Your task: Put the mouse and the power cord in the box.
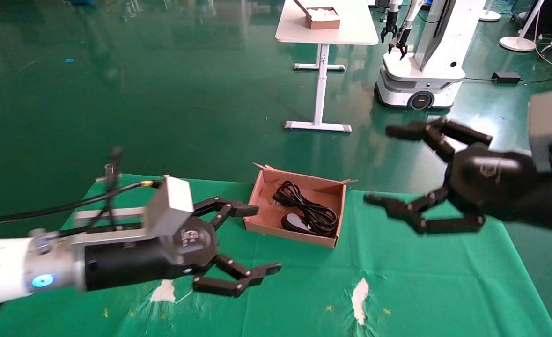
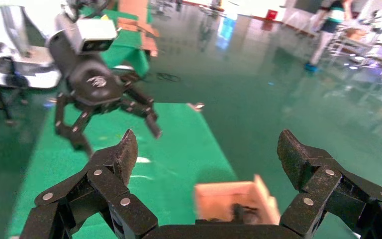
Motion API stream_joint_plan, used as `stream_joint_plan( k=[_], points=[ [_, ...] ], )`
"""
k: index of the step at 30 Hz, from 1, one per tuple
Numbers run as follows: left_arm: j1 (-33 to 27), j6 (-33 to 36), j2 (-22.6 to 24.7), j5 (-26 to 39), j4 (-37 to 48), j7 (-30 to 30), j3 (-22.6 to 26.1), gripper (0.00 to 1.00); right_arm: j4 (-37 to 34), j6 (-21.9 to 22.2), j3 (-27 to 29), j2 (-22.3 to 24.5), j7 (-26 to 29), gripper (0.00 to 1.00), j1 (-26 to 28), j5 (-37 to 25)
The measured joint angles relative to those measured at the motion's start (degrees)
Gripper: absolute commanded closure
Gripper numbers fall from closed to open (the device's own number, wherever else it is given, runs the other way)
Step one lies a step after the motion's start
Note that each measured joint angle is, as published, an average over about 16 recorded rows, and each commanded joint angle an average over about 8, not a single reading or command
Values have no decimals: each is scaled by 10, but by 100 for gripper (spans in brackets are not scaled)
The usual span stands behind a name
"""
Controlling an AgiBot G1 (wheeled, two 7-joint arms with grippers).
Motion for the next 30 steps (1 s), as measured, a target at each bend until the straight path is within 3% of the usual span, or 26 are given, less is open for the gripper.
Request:
stream_joint_plan(
  k=[17,30],
  points=[
    [111,138,-113,-131,-95,-28,-154,0,183,-8,22,35,100,0,-143,79],
    [130,162,-133,-155,-112,-32,-181,0,229,-10,29,44,123,0,-180,100]
  ],
)
